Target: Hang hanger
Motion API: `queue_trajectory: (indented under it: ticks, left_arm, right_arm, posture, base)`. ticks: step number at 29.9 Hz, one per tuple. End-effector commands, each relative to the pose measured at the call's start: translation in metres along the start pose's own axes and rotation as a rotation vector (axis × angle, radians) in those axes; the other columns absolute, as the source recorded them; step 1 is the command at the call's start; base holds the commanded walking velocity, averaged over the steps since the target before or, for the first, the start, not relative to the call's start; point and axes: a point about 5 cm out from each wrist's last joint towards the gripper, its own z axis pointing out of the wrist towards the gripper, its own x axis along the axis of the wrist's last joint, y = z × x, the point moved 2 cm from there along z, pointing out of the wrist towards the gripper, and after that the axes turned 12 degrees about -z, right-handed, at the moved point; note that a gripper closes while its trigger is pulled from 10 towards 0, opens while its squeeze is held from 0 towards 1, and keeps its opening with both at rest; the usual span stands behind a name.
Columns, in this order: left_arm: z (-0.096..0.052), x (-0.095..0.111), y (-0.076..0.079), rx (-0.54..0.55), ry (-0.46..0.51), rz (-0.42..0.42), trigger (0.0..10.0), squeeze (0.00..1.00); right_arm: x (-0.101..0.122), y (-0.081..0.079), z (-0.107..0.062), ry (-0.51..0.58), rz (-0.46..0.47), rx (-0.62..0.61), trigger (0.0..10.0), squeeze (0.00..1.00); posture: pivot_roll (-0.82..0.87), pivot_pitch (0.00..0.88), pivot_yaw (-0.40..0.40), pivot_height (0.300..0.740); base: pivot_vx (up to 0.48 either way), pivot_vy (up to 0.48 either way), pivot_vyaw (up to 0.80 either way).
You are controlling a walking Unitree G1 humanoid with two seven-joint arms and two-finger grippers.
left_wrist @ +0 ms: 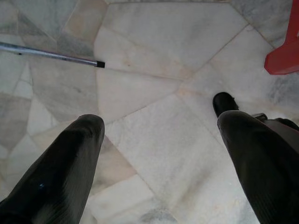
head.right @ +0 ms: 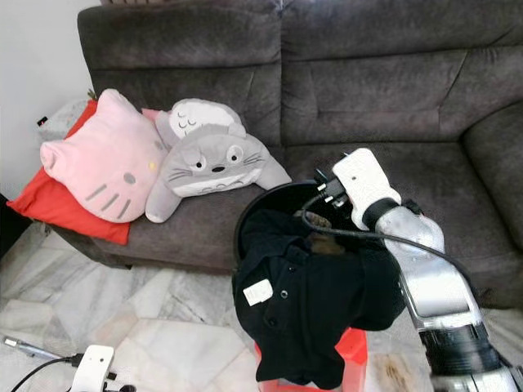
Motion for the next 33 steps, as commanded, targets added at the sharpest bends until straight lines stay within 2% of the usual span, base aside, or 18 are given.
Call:
queue_trajectory:
  ticks: [1, 2, 3, 5, 11, 17, 21, 23, 25, 28, 33]
  left_arm:
    - [-0.001, -0.001, -0.006, 0.017, -0.003, -0.016, 10.0, 0.00]
    - [-0.001, -0.001, -0.006, 0.016, -0.004, -0.018, 10.0, 0.00]
    - [-0.001, -0.001, -0.006, 0.016, -0.004, -0.018, 10.0, 0.00]
    - [-0.001, -0.001, -0.006, 0.014, -0.006, -0.019, 10.0, 0.00]
    - [-0.001, 0.000, -0.006, 0.011, -0.007, -0.022, 10.0, 0.00]
    - [-0.001, 0.000, -0.006, 0.005, -0.010, -0.027, 10.0, 0.00]
    - [-0.001, 0.000, -0.005, 0.004, -0.011, -0.029, 10.0, 0.00]
    - [-0.001, 0.000, -0.005, 0.001, -0.013, -0.031, 10.0, 0.00]
    - [-0.001, 0.000, -0.005, 0.000, -0.013, -0.031, 10.0, 0.00]
    - [0.000, 0.000, -0.004, -0.005, -0.015, -0.031, 10.0, 0.00]
    - [0.000, 0.000, -0.003, -0.008, -0.016, -0.032, 10.0, 0.00]
  right_arm:
    - [-0.008, -0.009, 0.005, -0.031, 0.021, 0.086, 10.0, 0.00]
    - [-0.010, -0.014, 0.007, -0.034, 0.007, 0.159, 10.0, 0.00]
    - [-0.010, -0.014, 0.007, -0.034, 0.007, 0.159, 10.0, 0.00]
    - [-0.021, -0.022, 0.011, -0.069, -0.052, 0.297, 10.0, 0.00]
    - [-0.024, -0.018, 0.019, -0.078, -0.033, 0.348, 10.0, 0.00]
    - [-0.018, -0.015, 0.024, -0.042, -0.039, 0.424, 10.0, 0.00]
    - [-0.019, -0.019, 0.023, -0.034, -0.056, 0.506, 10.0, 0.00]
    - [-0.018, -0.021, 0.019, -0.022, -0.096, 0.562, 10.0, 0.00]
    - [-0.018, -0.019, 0.018, -0.020, -0.118, 0.566, 10.0, 0.00]
    - [-0.024, -0.005, 0.017, -0.066, -0.161, 0.526, 10.0, 0.00]
    - [-0.026, 0.000, 0.011, -0.075, -0.189, 0.541, 10.0, 0.00]
  posture:
    - [-0.29, 0.039, 0.156, 0.740]
    - [-0.29, 0.039, 0.156, 0.740]
    - [-0.29, 0.039, 0.156, 0.740]
    - [-0.29, 0.044, 0.160, 0.740]
    - [-0.28, 0.056, 0.161, 0.740]
    - [-0.28, 0.060, 0.163, 0.740]
    - [-0.27, 0.064, 0.164, 0.740]
    - [-0.27, 0.065, 0.164, 0.740]
    - [-0.28, 0.066, 0.163, 0.740]
    - [-0.28, 0.069, 0.164, 0.740]
    - [-0.29, 0.071, 0.162, 0.740]
  base:
    - [0.000, 0.000, 0.00]
    - [0.000, 0.000, 0.00]
    - [0.000, 0.000, 0.00]
    - [0.000, 0.000, 0.00]
    - [0.000, 0.000, 0.00]
    - [0.000, 0.000, 0.00]
    - [0.000, 0.000, 0.00]
    - [0.000, 0.000, 0.00]
    - [0.000, 0.000, 0.00]
    - [0.000, 0.000, 0.00]
    - [0.000, 0.000, 0.00]
